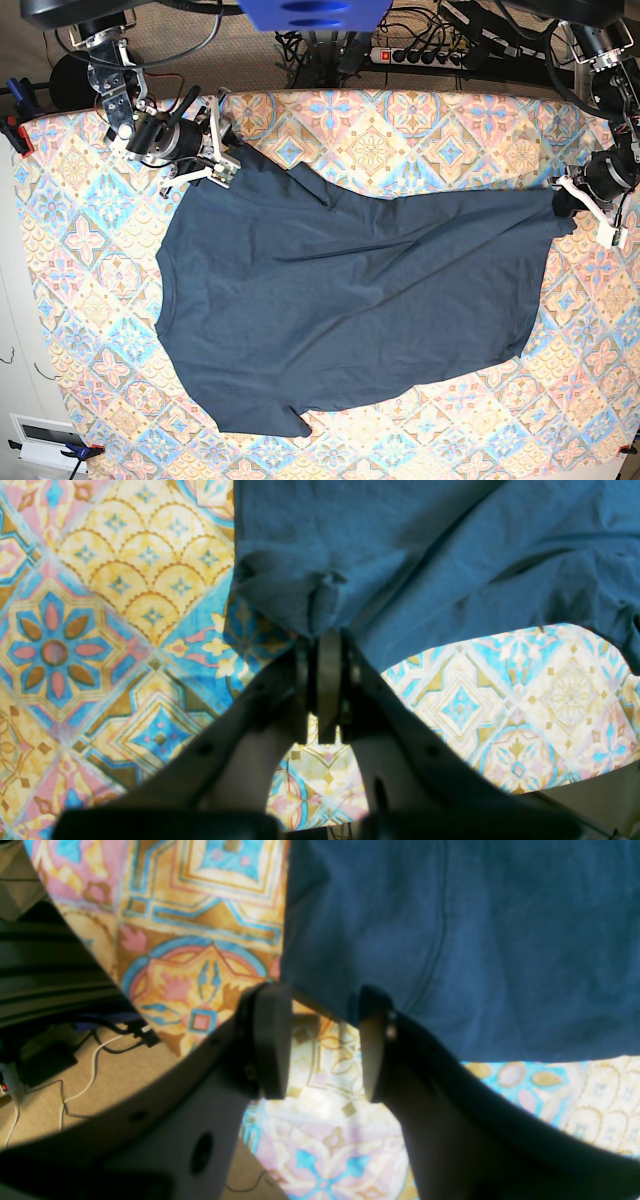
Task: Layout the t-shirt on the table in an organized manner, then fold the t-shirt properly
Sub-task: 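Release the shirt with the right gripper and regrasp the shoulder edge, then pull the shoulder edge with the right gripper away from the left gripper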
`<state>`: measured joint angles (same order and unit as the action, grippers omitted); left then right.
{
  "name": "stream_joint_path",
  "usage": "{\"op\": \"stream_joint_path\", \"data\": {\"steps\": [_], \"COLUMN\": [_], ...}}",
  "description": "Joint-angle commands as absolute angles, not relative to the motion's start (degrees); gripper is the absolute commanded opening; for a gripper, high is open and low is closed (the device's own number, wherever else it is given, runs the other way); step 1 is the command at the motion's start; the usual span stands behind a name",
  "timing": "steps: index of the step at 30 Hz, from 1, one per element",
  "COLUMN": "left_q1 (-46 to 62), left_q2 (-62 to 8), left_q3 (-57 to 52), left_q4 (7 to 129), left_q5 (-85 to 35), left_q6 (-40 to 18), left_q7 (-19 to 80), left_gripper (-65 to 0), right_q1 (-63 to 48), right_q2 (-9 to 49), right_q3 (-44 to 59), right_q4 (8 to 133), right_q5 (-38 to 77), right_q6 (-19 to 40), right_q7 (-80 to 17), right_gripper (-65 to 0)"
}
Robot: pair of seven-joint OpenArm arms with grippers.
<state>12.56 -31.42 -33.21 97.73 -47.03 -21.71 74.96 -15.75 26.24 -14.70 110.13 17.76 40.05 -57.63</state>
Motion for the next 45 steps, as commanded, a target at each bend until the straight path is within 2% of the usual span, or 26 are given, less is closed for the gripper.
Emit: {"op": "stream_joint_path", "data": {"steps": [1, 15, 22, 32, 34, 37, 39, 45], "left_q1": [12.09, 12.09, 12.09, 12.09, 12.09, 12.09, 12.09, 12.35], "left_q2": [-32.84, -32.84, -32.84, -32.84, -32.84, -32.84, -32.75, -32.84], "left_q3": [-33.71, -33.71, -33.71, -33.71, -33.71, -33.71, -33.71, -33.63], "left_q4": [98.59, 98.59, 98.59, 98.59, 98.59, 98.59, 98.59, 98.59], "left_q5": [-47.87, -48.22, -48.22, -48.22, -48.22, -48.22, -48.22, -48.22], "left_q6": [-21.76, -21.76, -21.76, -21.85, -21.85, -21.85, -21.85, -21.85], "left_q7": [73.98, 73.98, 73.98, 73.98, 73.98, 73.98, 73.98, 73.98], "left_gripper": [-65.0, -65.0, -65.0, -65.0, -65.0, -65.0, -65.0, -65.0], "right_q1": [-15.16, -14.99, -10.24, -9.54, -9.54, -9.54, -9.63, -12.79], "right_q2": [26.86, 26.77, 26.77, 26.68, 26.68, 26.68, 26.68, 27.03], "right_q3": [-14.99, -15.60, -17.63, -18.51, -18.77, -18.77, -18.51, -13.23], "right_q4": [110.55, 106.95, 105.71, 105.80, 105.80, 105.80, 106.33, 110.81], "right_q5": [17.98, 17.89, 17.89, 17.89, 17.89, 17.89, 17.98, 20.18], "right_q6": [40.00, 40.00, 40.00, 40.00, 40.00, 40.00, 40.00, 40.00], "right_q7": [-56.75, -56.66, -56.04, -55.60, -55.60, -55.60, -55.60, -55.60], "right_gripper": [-43.3, -43.4, -43.6, -43.9, -46.4, -59.5, -65.0, -64.4]}}
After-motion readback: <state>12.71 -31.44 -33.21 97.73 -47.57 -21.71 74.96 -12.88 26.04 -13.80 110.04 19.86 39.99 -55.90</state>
